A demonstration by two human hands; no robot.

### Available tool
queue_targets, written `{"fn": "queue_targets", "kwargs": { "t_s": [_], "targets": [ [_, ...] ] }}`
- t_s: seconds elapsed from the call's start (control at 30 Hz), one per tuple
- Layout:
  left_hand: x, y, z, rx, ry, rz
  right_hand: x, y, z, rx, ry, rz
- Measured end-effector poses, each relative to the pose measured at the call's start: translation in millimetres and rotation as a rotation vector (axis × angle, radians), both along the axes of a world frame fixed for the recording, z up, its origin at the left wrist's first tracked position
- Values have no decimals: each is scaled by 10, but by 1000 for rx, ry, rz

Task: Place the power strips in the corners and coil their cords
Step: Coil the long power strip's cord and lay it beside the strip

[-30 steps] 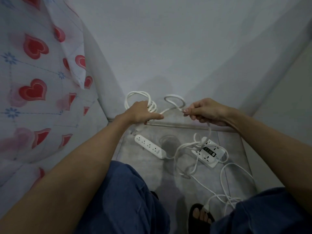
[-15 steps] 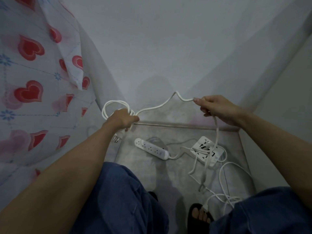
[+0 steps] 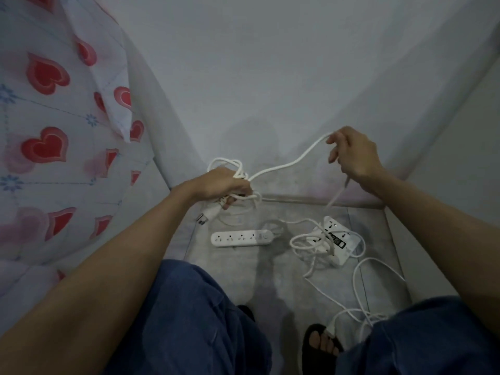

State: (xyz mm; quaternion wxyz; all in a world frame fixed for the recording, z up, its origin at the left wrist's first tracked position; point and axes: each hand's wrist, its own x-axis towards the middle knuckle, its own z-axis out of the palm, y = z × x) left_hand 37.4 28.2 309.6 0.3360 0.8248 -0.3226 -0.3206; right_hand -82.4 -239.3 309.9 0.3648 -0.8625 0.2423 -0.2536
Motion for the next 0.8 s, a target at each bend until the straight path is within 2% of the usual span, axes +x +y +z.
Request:
{"fn": "queue_targets", "kwargs": {
  "t_s": [0.17, 0.2, 0.27, 0.33, 0.47, 0.53, 0.6, 0.73, 0.8],
  "targets": [
    [-139, -96, 308, -191, 806, -151, -110, -161, -158, 155, 120, 9],
    [-139, -120, 361, -287, 935, -170, -105, -121, -170, 196, 136, 51],
    [-96, -163, 451, -517, 1063, -177, -82, 16, -188, 275, 191, 175],
    [-48, -220, 537, -744, 1117, -92, -56, 198, -206, 274, 311, 303],
    [22, -349, 534, -1150, 1185, 393, -55, 405, -358, 144, 609, 528],
    [133, -353, 426, -1197, 1124, 575, -98, 420, -426, 55, 794, 644],
    [307, -299, 285, -1163, 1108, 699, -147, 449, -469, 103, 876, 732],
    [436, -171, 128, -1188, 1085, 986, -173, 630, -413, 266, 804, 713],
    [435, -149, 66, -1168, 1000, 1112, -151, 761, -297, 97, 789, 729]
  ]
}}
